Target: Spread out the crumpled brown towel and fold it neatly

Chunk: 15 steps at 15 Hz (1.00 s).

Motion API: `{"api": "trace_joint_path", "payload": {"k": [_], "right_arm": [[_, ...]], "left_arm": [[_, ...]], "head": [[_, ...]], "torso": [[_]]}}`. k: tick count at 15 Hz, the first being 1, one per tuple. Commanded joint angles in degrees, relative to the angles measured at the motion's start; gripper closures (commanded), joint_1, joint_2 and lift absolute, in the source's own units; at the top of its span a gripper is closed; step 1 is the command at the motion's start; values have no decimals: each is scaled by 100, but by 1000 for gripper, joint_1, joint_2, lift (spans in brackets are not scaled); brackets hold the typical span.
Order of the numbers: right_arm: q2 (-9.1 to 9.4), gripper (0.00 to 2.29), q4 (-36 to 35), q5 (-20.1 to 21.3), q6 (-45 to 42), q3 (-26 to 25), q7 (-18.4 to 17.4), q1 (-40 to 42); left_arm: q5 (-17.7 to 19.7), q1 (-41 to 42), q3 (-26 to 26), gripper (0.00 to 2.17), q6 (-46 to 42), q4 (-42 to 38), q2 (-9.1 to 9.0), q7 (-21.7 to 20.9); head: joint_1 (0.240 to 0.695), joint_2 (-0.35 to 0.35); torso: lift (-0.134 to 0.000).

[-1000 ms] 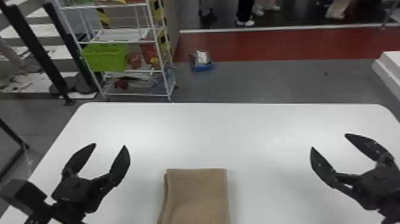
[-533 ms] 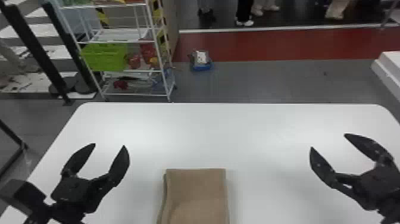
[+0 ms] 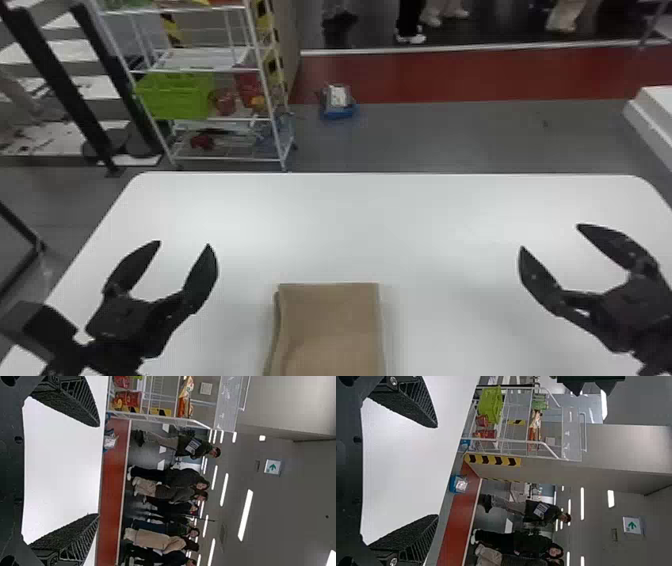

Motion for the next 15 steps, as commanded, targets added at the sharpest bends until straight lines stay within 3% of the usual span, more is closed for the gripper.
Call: {"api": "trace_joint_path", "payload": {"k": [1,15], "right_arm": [[5,73,0,0,0,6,0,0],[5,76,-26,0,36,85,-44,0]], "left_arm": [[0,0,0,76,-11,2,-15,0],[-9,26,-53,76,6,-50,-15,-9]], "head": [[695,112],[695,111]], "torso": [[-122],[-122]]}}
